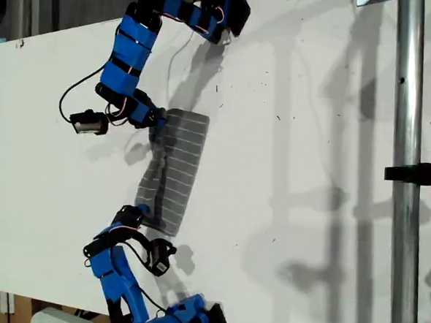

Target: Grasp corners of a towel and fold twice.

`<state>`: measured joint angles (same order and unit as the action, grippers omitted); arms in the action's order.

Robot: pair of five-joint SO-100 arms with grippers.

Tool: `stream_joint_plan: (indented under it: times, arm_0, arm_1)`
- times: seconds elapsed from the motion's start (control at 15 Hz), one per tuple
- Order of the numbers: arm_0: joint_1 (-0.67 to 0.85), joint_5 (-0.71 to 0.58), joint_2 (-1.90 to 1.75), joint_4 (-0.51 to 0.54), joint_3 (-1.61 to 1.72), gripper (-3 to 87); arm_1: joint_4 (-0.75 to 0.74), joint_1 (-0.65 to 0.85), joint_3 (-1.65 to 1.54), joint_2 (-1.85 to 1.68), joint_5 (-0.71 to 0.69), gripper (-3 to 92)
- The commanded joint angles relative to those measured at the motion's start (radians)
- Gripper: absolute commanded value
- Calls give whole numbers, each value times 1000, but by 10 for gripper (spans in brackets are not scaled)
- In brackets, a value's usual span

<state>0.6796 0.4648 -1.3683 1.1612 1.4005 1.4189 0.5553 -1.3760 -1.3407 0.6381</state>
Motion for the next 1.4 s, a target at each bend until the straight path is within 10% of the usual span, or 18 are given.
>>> stream_joint_plan:
  times: [0.0,0.47,1.33]
  arm_0:
    - [69,-25,67,80,-253,-26]
    - [-18,49,-52,169,-110,-25]
    - [49,114,-69,-141,380,-25]
  arm_1:
    - [3,91,110,-77,-84,-2]
    - [26,-67,-5,-129,51,-2]
    - [-137,-146,-150,143,227,-2]
